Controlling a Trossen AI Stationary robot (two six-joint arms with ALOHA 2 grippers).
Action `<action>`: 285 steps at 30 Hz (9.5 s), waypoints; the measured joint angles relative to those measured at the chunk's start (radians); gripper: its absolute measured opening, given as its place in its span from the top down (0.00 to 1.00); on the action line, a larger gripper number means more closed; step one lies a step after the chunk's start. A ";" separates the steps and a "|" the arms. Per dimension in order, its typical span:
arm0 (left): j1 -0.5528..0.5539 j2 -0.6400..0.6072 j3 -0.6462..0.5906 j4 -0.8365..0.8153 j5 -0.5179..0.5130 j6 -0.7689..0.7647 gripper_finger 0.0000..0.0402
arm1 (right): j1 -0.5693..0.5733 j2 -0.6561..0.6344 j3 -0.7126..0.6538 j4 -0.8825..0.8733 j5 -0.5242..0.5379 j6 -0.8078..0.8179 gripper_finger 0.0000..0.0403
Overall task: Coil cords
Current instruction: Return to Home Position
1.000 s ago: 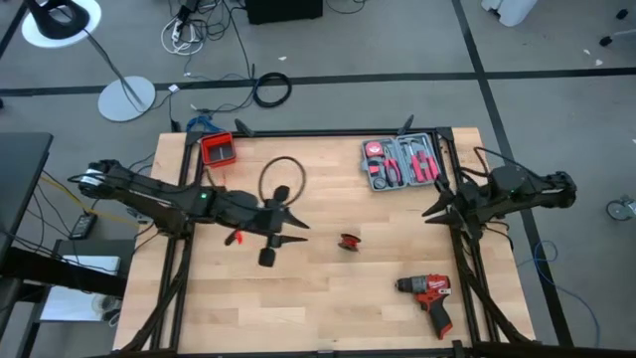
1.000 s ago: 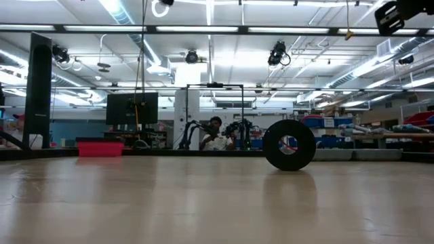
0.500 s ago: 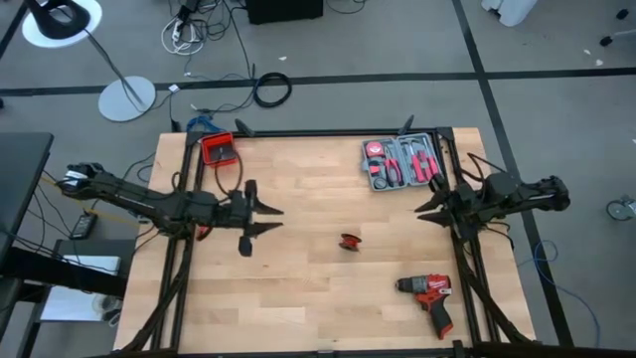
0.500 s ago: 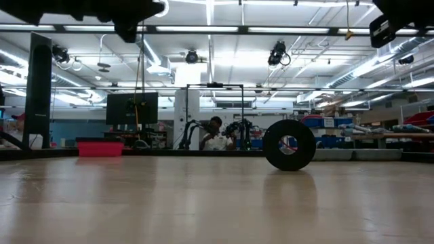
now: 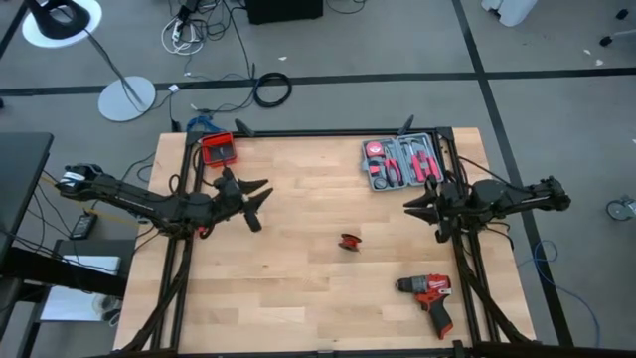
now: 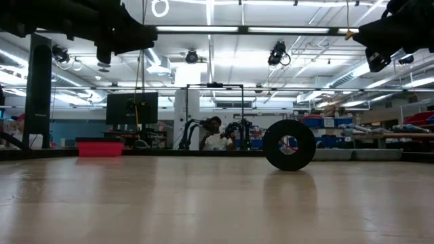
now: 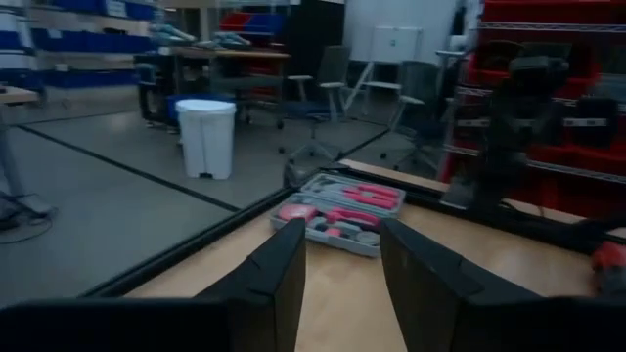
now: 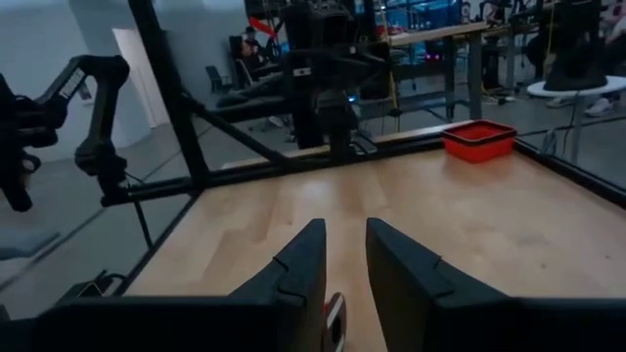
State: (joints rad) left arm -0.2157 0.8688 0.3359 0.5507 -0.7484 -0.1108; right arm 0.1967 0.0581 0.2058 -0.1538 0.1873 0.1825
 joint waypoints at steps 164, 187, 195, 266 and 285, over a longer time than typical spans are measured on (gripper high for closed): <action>-0.002 -0.869 -0.329 -0.472 -0.001 0.002 0.66 | -0.351 -0.054 -0.199 0.216 -0.121 -0.002 0.81; -0.002 -0.869 -0.329 -0.467 -0.002 0.002 0.66 | -0.351 -0.054 -0.199 0.216 -0.121 -0.002 0.81; -0.002 -0.869 -0.329 -0.467 -0.002 0.002 0.66 | -0.350 -0.054 -0.199 0.216 -0.121 -0.002 0.81; -0.002 -0.869 -0.329 -0.467 -0.002 0.002 0.66 | -0.351 -0.054 -0.200 0.216 -0.122 -0.002 0.81; -0.002 -0.869 -0.329 -0.467 -0.002 0.002 0.66 | -0.350 -0.054 -0.199 0.216 -0.122 -0.002 0.81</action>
State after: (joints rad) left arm -0.2179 -0.0002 0.0071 0.0837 -0.7505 -0.1093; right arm -0.1535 0.0040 0.0066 0.0624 0.0658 0.1810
